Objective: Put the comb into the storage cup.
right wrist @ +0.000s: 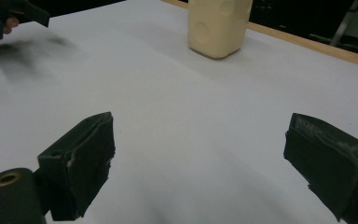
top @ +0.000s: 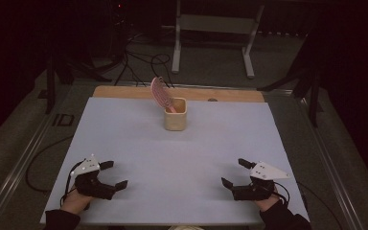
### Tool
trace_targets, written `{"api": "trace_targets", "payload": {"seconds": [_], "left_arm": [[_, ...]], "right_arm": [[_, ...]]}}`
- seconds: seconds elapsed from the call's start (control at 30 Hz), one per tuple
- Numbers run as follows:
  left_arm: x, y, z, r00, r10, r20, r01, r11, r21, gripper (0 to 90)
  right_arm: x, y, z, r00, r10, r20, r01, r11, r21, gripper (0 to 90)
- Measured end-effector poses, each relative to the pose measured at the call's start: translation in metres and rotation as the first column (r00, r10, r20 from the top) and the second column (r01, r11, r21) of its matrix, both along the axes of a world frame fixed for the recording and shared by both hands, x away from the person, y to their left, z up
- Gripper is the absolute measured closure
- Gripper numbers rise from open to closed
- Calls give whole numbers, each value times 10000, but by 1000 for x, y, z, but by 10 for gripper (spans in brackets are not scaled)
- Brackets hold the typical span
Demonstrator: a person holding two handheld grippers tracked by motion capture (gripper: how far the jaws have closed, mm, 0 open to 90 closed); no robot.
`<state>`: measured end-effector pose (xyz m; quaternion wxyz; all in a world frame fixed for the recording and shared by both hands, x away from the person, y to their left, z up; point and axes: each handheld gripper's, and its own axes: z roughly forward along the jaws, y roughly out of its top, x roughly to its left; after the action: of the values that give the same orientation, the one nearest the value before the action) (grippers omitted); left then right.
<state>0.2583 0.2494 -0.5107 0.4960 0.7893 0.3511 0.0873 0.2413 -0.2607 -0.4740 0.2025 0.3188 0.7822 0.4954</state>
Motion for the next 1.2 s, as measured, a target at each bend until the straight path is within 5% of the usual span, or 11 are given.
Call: {"api": "trace_targets", "payload": {"seconds": [0.2,0.5,0.77,1.2], "left_arm": [[-2,0,-2,9997,184,185,-190,9992,343,2],[-5,-2,-1,9996,61,291,-65,9999,133,2],[-5,-3,-1,9995,3,328,-8,9999,141,2],[-5,-3,-2,9991,149,389,-154,9998,124,2]], "right_arm": [[1,0,-4,9999,48,-150,-48,10000,17,85],[6,-5,-15,9994,220,-254,-213,9994,281,96],[10,-4,-24,9988,164,-452,-173,9996,-204,96],[11,-4,-26,9982,148,-586,-162,9996,-239,95]]}}
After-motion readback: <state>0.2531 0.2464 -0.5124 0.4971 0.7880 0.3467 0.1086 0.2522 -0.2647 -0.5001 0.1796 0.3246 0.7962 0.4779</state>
